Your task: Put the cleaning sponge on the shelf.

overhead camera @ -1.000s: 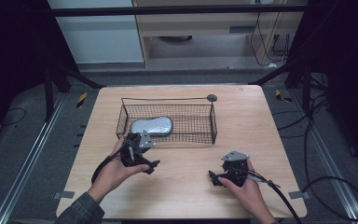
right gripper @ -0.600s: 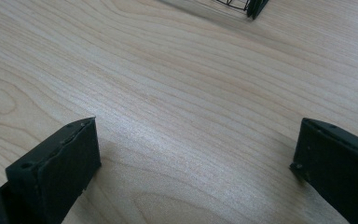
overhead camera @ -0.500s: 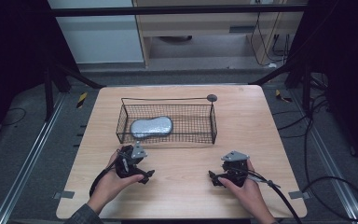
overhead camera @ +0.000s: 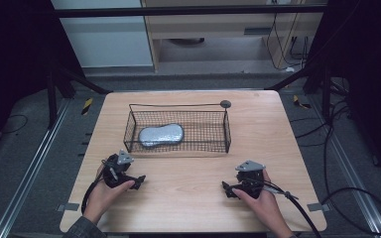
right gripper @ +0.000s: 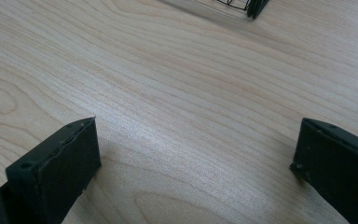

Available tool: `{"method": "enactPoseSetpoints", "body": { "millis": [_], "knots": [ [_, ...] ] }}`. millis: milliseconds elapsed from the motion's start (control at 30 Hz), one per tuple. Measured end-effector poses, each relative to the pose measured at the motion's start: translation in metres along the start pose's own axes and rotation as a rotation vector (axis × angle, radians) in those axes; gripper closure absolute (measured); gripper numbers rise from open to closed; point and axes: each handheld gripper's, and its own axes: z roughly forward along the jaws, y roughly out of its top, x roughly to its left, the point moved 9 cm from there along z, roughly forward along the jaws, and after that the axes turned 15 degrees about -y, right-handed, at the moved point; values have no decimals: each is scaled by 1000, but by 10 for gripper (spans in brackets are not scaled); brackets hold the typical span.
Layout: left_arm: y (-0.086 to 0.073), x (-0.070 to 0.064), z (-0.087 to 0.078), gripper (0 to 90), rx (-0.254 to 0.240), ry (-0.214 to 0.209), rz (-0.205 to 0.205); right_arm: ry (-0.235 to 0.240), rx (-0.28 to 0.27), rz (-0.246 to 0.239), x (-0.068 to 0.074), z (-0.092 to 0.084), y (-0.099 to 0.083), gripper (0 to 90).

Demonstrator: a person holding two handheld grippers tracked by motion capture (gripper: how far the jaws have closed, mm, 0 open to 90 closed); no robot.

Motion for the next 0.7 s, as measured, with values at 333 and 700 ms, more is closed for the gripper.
{"method": "enactPoseSetpoints", "body": {
  "millis": [333, 700],
  "knots": [
    [-6, 15, 10, 19, -22, 5, -33, 0, 0, 0, 0, 0, 0, 7],
    [-7, 19, 15, 0, -117, -36, -49, 1, 0, 1, 0, 0, 0, 5]
  ]
}}
